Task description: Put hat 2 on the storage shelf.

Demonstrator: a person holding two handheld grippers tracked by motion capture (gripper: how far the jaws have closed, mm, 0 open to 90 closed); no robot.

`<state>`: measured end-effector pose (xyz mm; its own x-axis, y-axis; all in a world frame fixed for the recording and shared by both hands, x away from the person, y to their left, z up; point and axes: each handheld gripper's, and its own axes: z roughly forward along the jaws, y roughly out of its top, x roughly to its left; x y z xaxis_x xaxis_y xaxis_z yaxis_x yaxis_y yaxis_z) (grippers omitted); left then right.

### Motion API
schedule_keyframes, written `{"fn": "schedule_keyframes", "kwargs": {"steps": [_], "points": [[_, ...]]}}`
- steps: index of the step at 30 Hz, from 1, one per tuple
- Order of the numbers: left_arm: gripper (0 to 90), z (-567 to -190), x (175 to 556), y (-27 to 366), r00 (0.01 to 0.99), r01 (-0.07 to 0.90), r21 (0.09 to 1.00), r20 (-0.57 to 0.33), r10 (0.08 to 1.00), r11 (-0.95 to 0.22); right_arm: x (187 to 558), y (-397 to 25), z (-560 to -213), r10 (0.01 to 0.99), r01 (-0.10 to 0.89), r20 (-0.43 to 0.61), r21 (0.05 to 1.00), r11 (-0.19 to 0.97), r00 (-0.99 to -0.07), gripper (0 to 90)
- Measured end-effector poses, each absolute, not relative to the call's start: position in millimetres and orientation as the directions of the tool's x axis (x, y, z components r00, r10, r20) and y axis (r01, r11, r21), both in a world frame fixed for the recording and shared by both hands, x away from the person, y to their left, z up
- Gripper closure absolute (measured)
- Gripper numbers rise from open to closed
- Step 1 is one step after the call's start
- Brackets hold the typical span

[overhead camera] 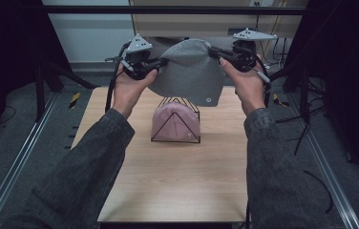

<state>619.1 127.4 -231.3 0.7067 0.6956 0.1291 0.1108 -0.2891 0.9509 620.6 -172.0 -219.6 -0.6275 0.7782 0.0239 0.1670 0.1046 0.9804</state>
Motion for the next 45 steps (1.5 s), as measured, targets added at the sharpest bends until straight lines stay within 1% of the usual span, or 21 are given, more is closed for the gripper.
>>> {"fn": "schedule_keyframes", "kwargs": {"steps": [11,23,32,45], "points": [[87.0,-244.6,637.8,124.4,0.702,0.136,0.946,0.117,0.702,-0.294,635.7,-172.5,-231.7,0.781,0.193,0.039,0.975,0.106,-0.624,87.0],[87.0,-251.2,645.1,124.9,0.702,0.149,0.944,0.109,0.704,-0.294,636.4,-170.2,-239.0,0.778,0.202,0.037,0.972,0.117,-0.627,86.9],[87.0,-258.2,654.4,126.3,0.700,0.161,0.944,0.096,0.707,-0.288,643.5,-171.2,-244.0,0.785,0.213,0.043,0.970,0.115,-0.619,86.9],[87.0,-260.6,656.4,130.7,0.697,0.167,0.943,0.093,0.711,-0.288,646.2,-165.7,-247.2,0.780,0.217,0.040,0.968,0.125,-0.624,86.9]]}}
